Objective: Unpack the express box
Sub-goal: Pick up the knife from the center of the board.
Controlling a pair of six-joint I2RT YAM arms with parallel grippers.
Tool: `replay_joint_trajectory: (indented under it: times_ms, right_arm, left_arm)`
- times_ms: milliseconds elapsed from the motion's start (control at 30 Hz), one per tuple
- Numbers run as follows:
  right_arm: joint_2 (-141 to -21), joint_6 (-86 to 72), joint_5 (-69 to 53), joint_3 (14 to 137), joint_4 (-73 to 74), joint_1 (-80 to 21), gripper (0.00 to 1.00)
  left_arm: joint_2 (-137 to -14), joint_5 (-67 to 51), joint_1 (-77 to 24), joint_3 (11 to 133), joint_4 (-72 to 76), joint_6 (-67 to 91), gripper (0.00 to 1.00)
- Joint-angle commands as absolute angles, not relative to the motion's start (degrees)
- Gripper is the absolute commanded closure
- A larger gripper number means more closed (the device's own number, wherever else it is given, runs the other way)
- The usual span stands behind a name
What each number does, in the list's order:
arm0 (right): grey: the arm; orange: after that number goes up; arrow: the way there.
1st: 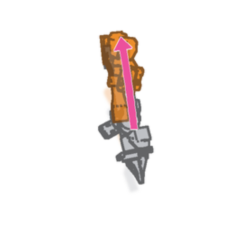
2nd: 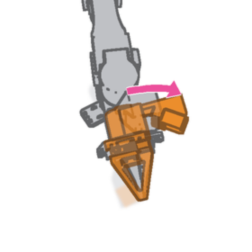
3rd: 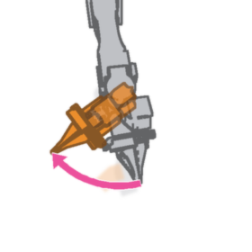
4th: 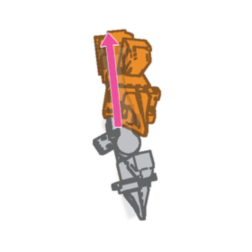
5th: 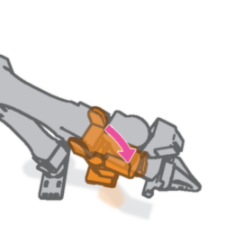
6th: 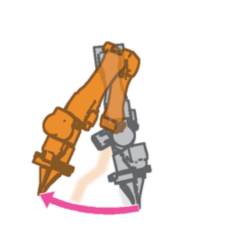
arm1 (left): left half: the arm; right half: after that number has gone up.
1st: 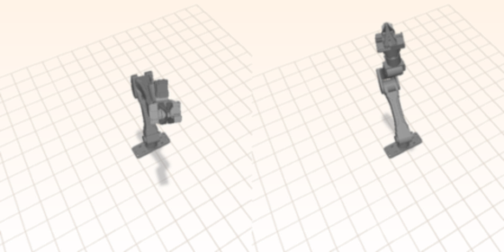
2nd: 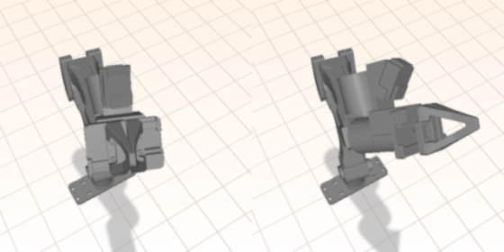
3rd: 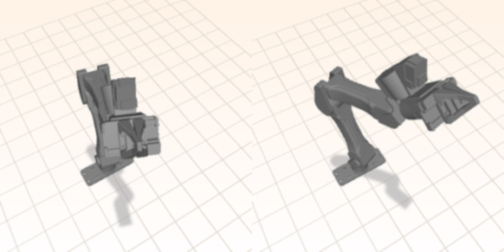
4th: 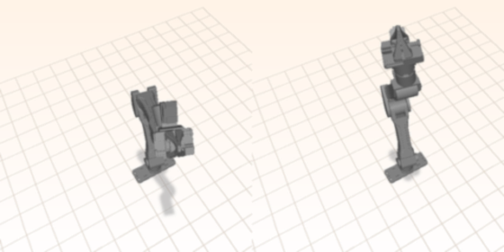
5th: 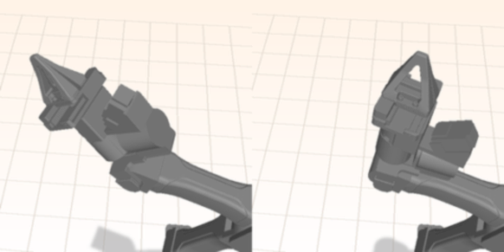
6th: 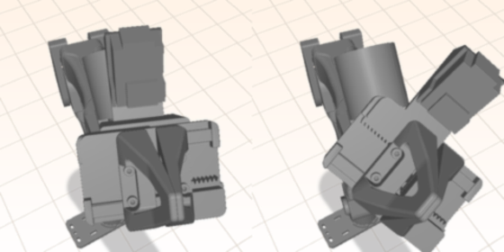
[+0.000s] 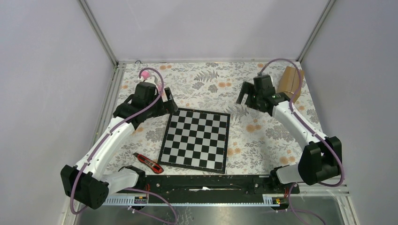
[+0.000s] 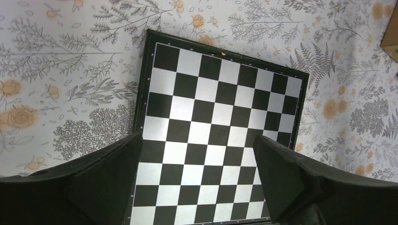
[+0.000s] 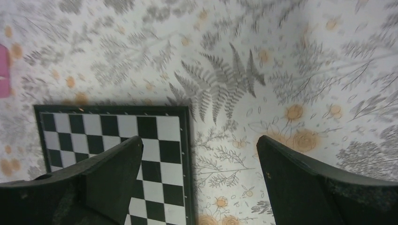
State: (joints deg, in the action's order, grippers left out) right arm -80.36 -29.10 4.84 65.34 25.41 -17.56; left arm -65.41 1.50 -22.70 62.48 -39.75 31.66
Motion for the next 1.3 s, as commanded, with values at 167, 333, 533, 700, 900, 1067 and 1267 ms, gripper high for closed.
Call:
replay_joint_trajectory:
  times_ms: [167, 333, 533, 700, 900, 1067, 1267]
  right_arm:
    - [-74.1, -37.6, 1.4, 47.6, 19.1, -23.5, 0.01]
    - [-73.8, -40.1, 0.6, 43.5, 16.1, -27.2, 0.01]
    - [-72.5, -40.0, 0.2, 42.0, 14.5, -29.2, 0.01]
    - [-72.3, -38.7, -2.0, 40.8, 12.6, -29.9, 0.01]
    - [-70.4, -37.3, -2.2, 41.0, 11.7, -30.0, 0.01]
    - [-69.6, -37.3, -3.4, 40.1, 10.3, -30.0, 0.01]
    - [-68.7, -36.5, -3.4, 40.5, 10.1, -30.0, 0.01]
  left_arm:
    - [-61.6, -4.3, -16.3, 52.7, -34.6, 35.9, 0.01]
    - [-58.0, 3.7, -11.6, 48.3, -38.6, 44.9, 0.01]
    - [-53.2, 19.0, -9.8, 46.5, -53.2, 56.9, 0.01]
    - [-50.8, 19.4, -9.8, 42.2, -60.1, 67.7, 0.01]
    - [-49.5, 18.5, -9.9, 37.7, -65.0, 76.0, 0.01]
    - [-49.2, 16.6, -9.9, 36.3, -65.2, 79.3, 0.01]
    - [-53.4, 13.7, -10.1, 35.3, -64.7, 82.6, 0.01]
